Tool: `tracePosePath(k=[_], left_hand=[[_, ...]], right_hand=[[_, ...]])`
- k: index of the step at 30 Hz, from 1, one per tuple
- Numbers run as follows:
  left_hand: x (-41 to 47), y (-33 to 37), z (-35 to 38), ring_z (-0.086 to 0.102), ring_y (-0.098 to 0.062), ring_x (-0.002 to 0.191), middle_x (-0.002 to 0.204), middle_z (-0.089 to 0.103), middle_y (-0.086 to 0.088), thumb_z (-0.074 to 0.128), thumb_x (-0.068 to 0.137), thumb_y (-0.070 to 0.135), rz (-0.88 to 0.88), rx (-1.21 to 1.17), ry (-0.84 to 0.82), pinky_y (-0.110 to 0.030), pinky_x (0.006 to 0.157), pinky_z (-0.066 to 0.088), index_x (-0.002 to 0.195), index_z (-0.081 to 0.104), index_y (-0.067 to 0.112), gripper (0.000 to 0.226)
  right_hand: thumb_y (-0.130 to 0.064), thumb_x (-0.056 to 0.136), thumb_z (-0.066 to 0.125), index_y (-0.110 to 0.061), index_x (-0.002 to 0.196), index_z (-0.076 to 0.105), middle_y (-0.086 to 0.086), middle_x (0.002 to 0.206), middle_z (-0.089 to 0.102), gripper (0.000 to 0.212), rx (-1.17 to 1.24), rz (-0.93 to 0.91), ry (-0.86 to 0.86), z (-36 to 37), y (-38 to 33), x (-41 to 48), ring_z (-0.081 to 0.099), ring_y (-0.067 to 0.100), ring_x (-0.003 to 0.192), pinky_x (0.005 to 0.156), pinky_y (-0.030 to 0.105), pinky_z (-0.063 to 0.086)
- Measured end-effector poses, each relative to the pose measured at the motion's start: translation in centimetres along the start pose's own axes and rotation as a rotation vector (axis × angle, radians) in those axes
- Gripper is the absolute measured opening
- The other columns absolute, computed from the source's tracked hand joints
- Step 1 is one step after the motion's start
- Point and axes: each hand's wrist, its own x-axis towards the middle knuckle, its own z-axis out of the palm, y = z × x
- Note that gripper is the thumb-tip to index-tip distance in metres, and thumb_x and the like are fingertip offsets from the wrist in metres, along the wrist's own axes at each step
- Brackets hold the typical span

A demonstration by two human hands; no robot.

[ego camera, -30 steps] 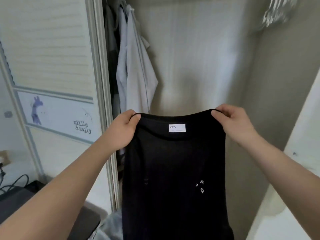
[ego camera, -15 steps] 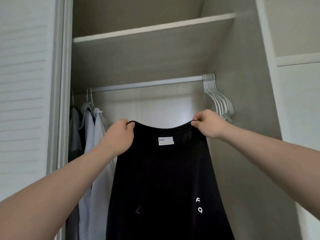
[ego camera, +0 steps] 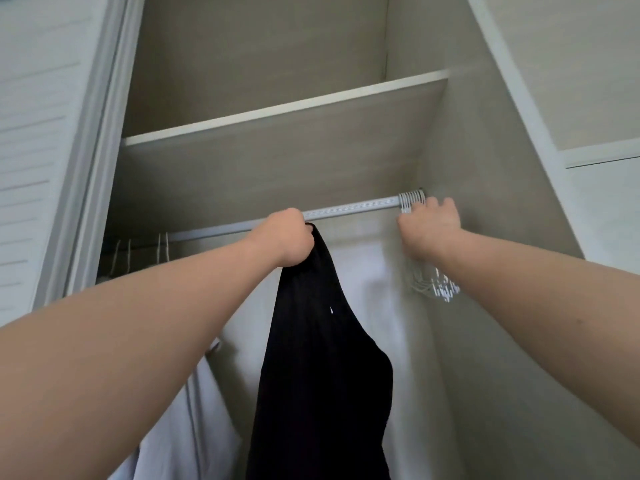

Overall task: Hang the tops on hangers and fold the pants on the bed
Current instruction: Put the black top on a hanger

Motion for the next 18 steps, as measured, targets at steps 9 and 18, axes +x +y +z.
tracePosePath(k=[9,18], left_hand=[[1.6,-1.5,1.1,0.05,-0.02,0.063,0.075,0.053,-0.005,0.042,0.103,0.027,-0.043,0.106,0.01,-0.031,0.051,0.032,0.074,0.047,0.011,0.032],[1.4,-2.9,0.5,0.049,-0.019,0.063,0.074,0.051,-0.004,0.043,0.103,0.028,-0.082,0.112,0.037,-0.031,0.054,0.032,0.074,0.045,0.013,0.033]], right_hand=[[-0.009,0.098,0.04,-0.017,0.135,0.057,0.01,0.14,0.054,0.042,0.051,0.097,0.051,3.8,0.7,1.5,0.049,0.032,0.13,0.101,0.038,0.036],[-0.014,0.096,0.046,-0.012,0.13,0.055,0.012,0.133,0.052,0.035,0.253,0.152,0.21,4.1,1.0,2.4,0.048,0.033,0.126,0.101,0.04,0.038]])
